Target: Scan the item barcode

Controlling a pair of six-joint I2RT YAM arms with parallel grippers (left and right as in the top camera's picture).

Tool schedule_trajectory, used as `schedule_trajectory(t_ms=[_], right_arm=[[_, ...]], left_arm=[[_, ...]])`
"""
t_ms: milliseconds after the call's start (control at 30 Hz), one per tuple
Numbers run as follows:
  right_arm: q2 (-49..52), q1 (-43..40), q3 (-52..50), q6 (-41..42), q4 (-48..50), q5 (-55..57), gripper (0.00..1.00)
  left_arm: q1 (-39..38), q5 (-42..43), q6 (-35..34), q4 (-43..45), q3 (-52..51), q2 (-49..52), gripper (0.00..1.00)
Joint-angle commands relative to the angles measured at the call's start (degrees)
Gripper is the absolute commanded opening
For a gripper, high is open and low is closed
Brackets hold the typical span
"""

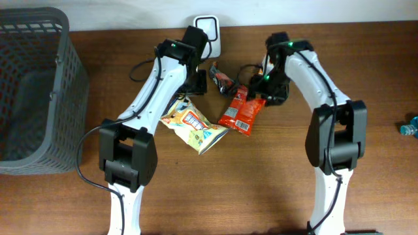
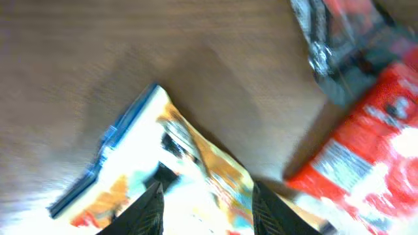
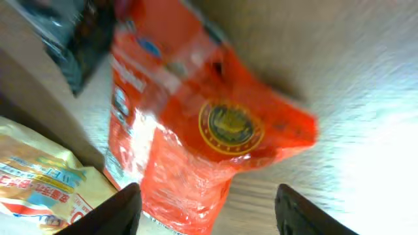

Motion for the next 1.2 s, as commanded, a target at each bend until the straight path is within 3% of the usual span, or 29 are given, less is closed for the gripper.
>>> schedule_trajectory(t_ms=[0, 33, 133, 267, 400, 433, 533, 567, 633, 667, 700, 733, 767, 900, 1033, 1167], right_arm=[[-1.38, 0.46, 0.35, -6.12, 1.70, 1.77, 0.57], [-1.05, 1.25, -0.94, -9.25, 3.39, 1.75, 0.53], [-0.28, 2.32, -5.90, -9.51, 9.64, 2.99, 0.54], [0.42, 0.81, -8.13, 0.81, 11.96, 12.37, 0.52], [0.24, -2.56, -8.11, 6.78, 5.66, 14.40, 0.53], [-0.17, -2.86, -8.09, 7.34, 3.19, 12.37, 0.61], [-2.05, -2.40, -7.93, 8.90, -1.11, 8.07, 0.72], [-3.06, -2.19, -7.41, 8.66, -2.01, 7.93, 0.75], [-5.18, -2.64, -5.27, 4.72, -4.63, 8.85, 0.80], [-5.79, -3.32, -4.35, 3.65, -5.92, 11.80, 0.77], [-5.79, -4.15, -3.93, 3.67, -6.93, 14.53, 0.65], [-5.77, -5.22, -3.96, 3.13, -7.87, 15.30, 0.47], [-5.51, -6.43, -4.00, -0.90, -8.63, 13.94, 0.33], [-5.35, -6.62, -9.38, -4.04, -8.52, 7.72, 0.08], [-5.35, -3.98, -18.62, -2.58, -1.14, 2.80, 0.11], [-5.38, -0.09, -21.90, 7.34, 7.15, -0.72, 0.13]], left_arm=[[-1.81, 8.66, 0.42, 0.07, -2.75, -0.17, 0.41], [-2.56, 8.00, 0.39, 0.52, -3.87, -0.17, 0.41], [-2.73, 6.03, 0.37, 0.17, -4.44, -0.17, 0.44], [-2.75, 5.55, 0.39, -0.42, -4.44, -0.17, 0.43], [-2.69, 5.38, 0.39, -1.77, -4.44, -0.17, 0.45], [-2.82, 5.49, 0.37, -1.68, -4.44, -0.17, 0.44], [-3.61, 5.68, 0.35, -1.68, -4.44, -0.15, 0.48], [-4.13, 6.29, 0.37, -1.62, -4.44, -0.15, 0.46], [-4.83, 11.87, 0.37, -1.03, -4.44, -0.15, 0.27], [-5.60, 14.80, 0.37, -0.81, -4.46, -0.15, 0.16], [-6.34, 15.54, 0.37, -0.33, -4.63, -0.15, 0.12], [-6.88, 15.56, 0.37, 0.24, -4.85, -0.15, 0.08], [-7.82, 15.50, 0.39, 1.42, -5.51, -0.15, 0.08], [-7.65, 11.41, -0.59, 2.82, -6.71, -0.11, 0.09], [-5.68, 7.43, -3.96, 2.71, -6.84, -0.11, 0.11], [-4.15, 5.95, -4.13, 2.69, -6.84, -0.11, 0.16]])
